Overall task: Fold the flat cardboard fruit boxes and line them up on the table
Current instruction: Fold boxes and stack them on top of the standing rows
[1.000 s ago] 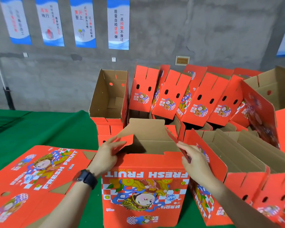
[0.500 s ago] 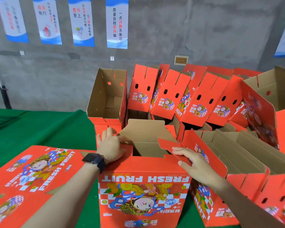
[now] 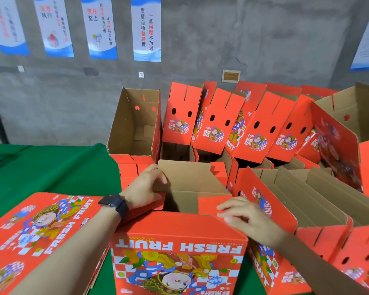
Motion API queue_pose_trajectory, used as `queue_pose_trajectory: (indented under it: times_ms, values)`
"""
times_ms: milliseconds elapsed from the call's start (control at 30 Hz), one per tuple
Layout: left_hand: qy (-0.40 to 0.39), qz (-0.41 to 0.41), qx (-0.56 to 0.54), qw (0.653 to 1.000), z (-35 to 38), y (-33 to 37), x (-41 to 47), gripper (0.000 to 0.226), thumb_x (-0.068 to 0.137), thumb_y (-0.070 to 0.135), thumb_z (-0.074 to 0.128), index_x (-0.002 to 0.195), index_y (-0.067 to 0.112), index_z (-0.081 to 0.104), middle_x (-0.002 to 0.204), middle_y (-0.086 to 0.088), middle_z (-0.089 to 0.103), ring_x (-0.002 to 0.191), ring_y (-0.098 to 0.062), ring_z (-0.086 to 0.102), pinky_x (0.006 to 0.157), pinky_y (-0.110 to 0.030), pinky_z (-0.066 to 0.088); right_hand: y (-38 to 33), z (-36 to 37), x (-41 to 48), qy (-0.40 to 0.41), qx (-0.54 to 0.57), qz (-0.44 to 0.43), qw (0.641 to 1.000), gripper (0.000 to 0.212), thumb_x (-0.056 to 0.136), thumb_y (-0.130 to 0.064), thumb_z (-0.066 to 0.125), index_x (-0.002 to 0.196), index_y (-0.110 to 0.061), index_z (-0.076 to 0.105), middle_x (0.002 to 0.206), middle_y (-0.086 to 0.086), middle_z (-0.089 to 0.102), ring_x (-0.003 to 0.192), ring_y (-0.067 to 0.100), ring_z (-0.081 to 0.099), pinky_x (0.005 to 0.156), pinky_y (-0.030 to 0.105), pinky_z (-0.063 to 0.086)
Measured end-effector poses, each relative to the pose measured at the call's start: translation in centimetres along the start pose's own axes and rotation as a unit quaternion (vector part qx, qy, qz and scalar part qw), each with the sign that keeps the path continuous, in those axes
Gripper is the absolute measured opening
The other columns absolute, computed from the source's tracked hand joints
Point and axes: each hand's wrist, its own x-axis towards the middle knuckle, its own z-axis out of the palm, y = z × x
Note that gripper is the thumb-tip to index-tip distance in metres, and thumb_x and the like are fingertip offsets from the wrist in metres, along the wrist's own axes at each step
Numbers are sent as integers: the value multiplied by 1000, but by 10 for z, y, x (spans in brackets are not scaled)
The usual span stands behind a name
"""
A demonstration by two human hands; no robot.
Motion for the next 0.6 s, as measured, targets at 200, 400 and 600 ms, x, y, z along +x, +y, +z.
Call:
queue_pose_trajectory:
  times_ms: [200, 400, 600]
  values:
    - [71, -42, -35, 996, 6, -10, -13, 46, 65, -3, 73, 72, 23, 36, 77, 3, 56, 73, -17, 49, 62, -16, 36, -19, 12, 52, 237, 142, 182, 943, 23, 99, -38, 45, 94, -20, 58, 78, -1, 65, 62, 13, 65, 64, 37, 54]
    - [155, -152, -359, 908, -2, -14, -18, 23, 91, 1, 50, 79, 21, 51, 86, -23, 62, 79, -25, 55, 76, -37, 44, -27, 19, 74, 163, 83, 197, 963, 44, 100, -48, 33, 76, -22, 59, 56, -7, 46, 59, 17, 48, 57, 30, 33]
    - [-35, -179, -259, 948, -9, -13, -21, 63, 65, 76, 57, 89, 19, 70, 86, 2, 68, 80, -13, 58, 80, -31, 43, -19, -10, 62, 28, 71, 209, 975, 52, 94, -47, 53, 111, -1, 67, 119, 15, 65, 104, 27, 62, 87, 37, 43]
